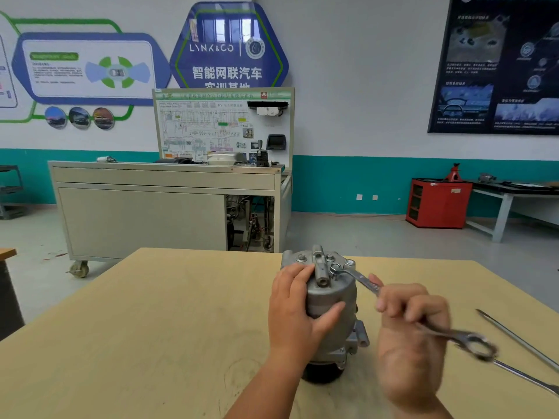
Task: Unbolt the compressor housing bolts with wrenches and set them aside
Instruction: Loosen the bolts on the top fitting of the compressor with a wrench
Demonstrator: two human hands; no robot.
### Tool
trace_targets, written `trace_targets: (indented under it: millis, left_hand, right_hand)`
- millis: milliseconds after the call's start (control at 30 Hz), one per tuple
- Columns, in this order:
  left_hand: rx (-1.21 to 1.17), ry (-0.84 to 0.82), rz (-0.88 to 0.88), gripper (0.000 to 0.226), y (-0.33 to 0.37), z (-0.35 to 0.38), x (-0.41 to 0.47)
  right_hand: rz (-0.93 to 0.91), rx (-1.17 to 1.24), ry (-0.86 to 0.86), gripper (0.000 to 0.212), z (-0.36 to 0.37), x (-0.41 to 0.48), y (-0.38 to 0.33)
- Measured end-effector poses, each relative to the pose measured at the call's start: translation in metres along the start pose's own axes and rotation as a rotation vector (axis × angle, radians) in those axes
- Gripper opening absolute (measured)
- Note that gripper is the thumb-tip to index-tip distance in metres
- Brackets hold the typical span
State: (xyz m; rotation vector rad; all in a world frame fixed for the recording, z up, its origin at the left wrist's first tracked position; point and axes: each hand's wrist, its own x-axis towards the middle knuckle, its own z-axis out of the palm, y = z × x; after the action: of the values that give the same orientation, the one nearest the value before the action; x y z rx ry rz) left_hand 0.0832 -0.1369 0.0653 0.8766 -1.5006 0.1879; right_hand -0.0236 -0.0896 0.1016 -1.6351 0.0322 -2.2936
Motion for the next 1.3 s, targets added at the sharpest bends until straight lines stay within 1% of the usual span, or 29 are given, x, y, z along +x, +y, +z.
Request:
trace_targets:
  millis: [33,100,167,233,267,300,333,367,433,500,567,633,667,733,767,800,867,933,1033,1100,1167,1233,1300]
  left_hand:
    - [0.022,-0.01,-0.039,0.064,0.001,-0.003,0.013]
    - [0.015,-0.06,-0.06,0.066,0.0,-0.002,0.006]
    - [-0.001,-0.061,-0.065,0.067,0.002,-0.005,0.003]
    - [0.002,-0.051,-0.064,0.067,0.0,-0.004,0.007]
    - [0.007,-0.052,-0.051,0.067,-0.002,-0.002,0.007]
    - [0.001,-0.054,-0.052,0.067,-0.001,-0.002,0.007]
    - [-0.005,-0.043,-0.041,0.067,-0.001,-0.002,0.005]
    - [-0.008,-0.039,-0.044,0.066,0.0,-0.003,0.006]
    - [-0.008,-0.031,-0.049,0.066,-0.001,-0.002,0.006]
    - [-0.002,-0.024,-0.037,0.066,-0.002,-0.001,0.006]
    - [0.002,-0.015,-0.03,0.066,-0.002,0.001,0.005]
    - [0.004,-0.014,-0.033,0.066,-0.002,0.001,0.004]
    - [0.003,-0.016,-0.036,0.066,-0.002,0.001,0.005]
    - [0.007,-0.025,-0.047,0.065,-0.003,0.0,0.005]
    - [0.008,-0.028,-0.057,0.065,-0.002,0.0,0.005]
    - [0.003,-0.033,-0.067,0.065,-0.002,0.0,0.005]
    - [-0.009,-0.043,-0.092,0.066,-0.002,0.001,0.005]
    - [-0.006,-0.048,-0.097,0.066,-0.001,0.001,0.004]
    - [-0.008,-0.03,-0.076,0.066,0.0,0.0,0.006]
    - [-0.02,-0.031,-0.062,0.065,0.0,0.0,0.007]
    - [-0.015,-0.033,-0.067,0.064,-0.001,-0.001,0.006]
    - [0.001,-0.031,-0.116,0.062,0.001,-0.001,0.007]
    - [0.011,-0.048,-0.145,0.063,0.003,-0.003,0.008]
  right_hand:
    - [0.065,0.094,0.12,0.021,-0.004,0.006,-0.003]
    - [0.225,0.148,0.374,0.026,-0.013,0.025,-0.002]
    - [0.407,0.171,0.596,0.028,-0.023,0.048,0.009]
    - [0.613,0.161,0.716,0.027,-0.031,0.075,0.029]
    - [0.722,0.102,0.738,0.026,-0.034,0.088,0.042]
    - [0.822,0.015,0.725,0.026,-0.034,0.099,0.056]
    - [0.912,-0.09,0.677,0.025,-0.033,0.109,0.071]
    - [1.0,-0.213,0.583,0.023,-0.029,0.115,0.085]
    - [1.122,-0.486,0.287,0.017,-0.018,0.121,0.111]
    - [1.149,-0.739,-0.043,0.017,-0.006,0.125,0.126]
    - [1.095,-0.982,-0.385,0.022,0.01,0.131,0.133]
    - [0.963,-1.206,-0.761,0.026,0.032,0.135,0.132]
    - [0.879,-1.262,-0.944,0.025,0.047,0.135,0.132]
    - [0.713,-1.232,-1.249,0.024,0.075,0.131,0.13]
    - [0.639,-1.185,-1.357,0.025,0.085,0.127,0.129]
    - [0.575,-1.142,-1.424,0.026,0.093,0.123,0.127]
    - [0.493,-1.084,-1.465,0.027,0.1,0.115,0.123]
    - [0.458,-1.012,-1.417,0.028,0.098,0.111,0.118]
    - [0.416,-0.847,-1.276,0.03,0.094,0.111,0.103]
    - [0.386,-0.77,-1.243,0.032,0.095,0.11,0.092]
    - [0.347,-0.752,-1.3,0.03,0.094,0.104,0.083]
    - [0.314,-0.742,-1.377,0.026,0.095,0.096,0.074]
    - [0.26,-0.727,-1.4,0.024,0.094,0.092,0.066]
